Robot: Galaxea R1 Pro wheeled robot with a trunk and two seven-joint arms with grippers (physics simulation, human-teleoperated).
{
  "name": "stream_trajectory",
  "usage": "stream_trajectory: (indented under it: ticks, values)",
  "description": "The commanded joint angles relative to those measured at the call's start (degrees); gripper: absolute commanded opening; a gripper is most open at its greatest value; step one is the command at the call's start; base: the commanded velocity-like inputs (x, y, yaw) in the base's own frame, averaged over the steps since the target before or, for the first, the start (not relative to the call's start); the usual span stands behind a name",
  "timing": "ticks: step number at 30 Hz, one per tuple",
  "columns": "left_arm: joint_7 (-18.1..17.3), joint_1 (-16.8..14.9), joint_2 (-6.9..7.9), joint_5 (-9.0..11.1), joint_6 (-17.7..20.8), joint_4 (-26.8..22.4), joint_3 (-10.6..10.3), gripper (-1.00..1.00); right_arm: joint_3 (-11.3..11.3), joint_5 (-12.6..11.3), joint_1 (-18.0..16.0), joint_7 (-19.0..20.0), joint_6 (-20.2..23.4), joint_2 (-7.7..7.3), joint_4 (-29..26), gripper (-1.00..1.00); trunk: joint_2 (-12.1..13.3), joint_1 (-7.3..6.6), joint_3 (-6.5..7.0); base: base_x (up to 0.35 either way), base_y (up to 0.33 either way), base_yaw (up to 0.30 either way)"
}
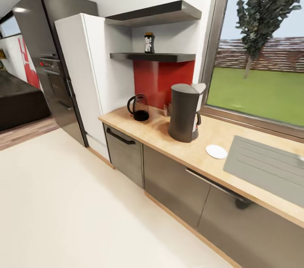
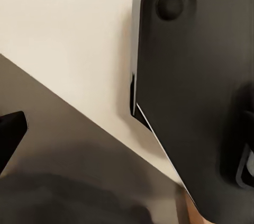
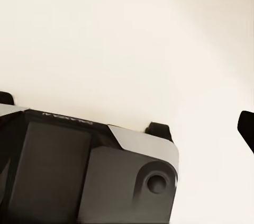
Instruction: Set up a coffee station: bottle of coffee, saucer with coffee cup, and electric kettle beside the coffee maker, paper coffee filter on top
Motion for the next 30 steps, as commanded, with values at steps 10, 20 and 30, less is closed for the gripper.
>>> stream_trajectory:
  ticks: [10, 20, 30]
  values:
    - [0.07, -0.05, -0.19, -0.46, -0.1, -0.08, 0.48, 1.0, -0.37, 0.58, 0.83, -0.13, 0.34, 0.1, -0.1, 1.0, -0.1, 0.05, 0.03, 0.174, 0.265, 0.266]
    - [0.07, -0.07, -0.13, -0.46, -0.1, -0.08, 0.44, 1.0, -0.37, 0.58, 1.19, -0.12, 0.34, 0.15, -0.1, 1.0, -0.1, 0.05, 0.61, 0.209, 0.269, 0.22]
    - [0.08, -0.07, -0.19, -0.46, -0.1, -0.08, 0.51, 1.0, -0.43, 0.55, 1.2, -0.25, 0.34, 0.08, -0.1, 1.0, -0.1, 0.05, 1.25, 0.265, 0.24, 0.176]
